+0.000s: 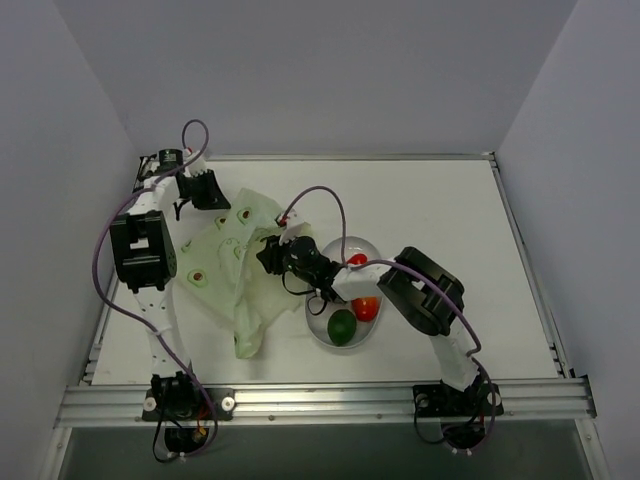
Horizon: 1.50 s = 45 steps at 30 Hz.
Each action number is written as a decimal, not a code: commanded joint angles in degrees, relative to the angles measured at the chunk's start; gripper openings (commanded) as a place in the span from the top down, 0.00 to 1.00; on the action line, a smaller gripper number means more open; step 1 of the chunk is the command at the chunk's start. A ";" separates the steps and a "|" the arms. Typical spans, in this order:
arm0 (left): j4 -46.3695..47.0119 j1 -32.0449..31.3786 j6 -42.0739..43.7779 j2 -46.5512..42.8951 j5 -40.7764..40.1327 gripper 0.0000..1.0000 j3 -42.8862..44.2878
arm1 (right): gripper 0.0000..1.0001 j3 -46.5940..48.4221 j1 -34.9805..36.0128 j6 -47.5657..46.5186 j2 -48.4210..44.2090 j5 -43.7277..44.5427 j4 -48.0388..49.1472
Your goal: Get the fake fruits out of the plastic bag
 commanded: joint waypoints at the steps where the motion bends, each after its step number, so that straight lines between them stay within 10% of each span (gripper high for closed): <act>1: 3.61 0.20 -1.05 -2.20 4.23 0.96 -0.63 | 0.74 2.78 -1.73 0.48 -0.94 0.18 0.87; 10: 18.01 0.56 -10.71 -15.19 5.20 0.98 -9.85 | 0.42 4.45 -4.54 -0.57 -0.15 0.71 0.17; 24: 14.54 0.03 -12.32 -30.95 -0.48 0.98 -17.51 | 0.36 3.59 -3.58 -0.31 1.17 3.61 1.91; 29: 5.37 0.03 -3.44 -29.81 -10.88 0.30 -18.28 | 0.38 -0.12 -3.31 0.75 -1.03 3.26 4.39; 36: 1.16 0.03 3.60 -21.48 -5.80 0.10 -16.73 | 0.39 0.32 -3.58 0.83 -1.38 1.50 3.24; 45: -2.02 0.29 5.89 -13.29 -11.32 0.12 -12.14 | 0.39 0.58 -3.93 0.83 -1.65 -1.22 2.19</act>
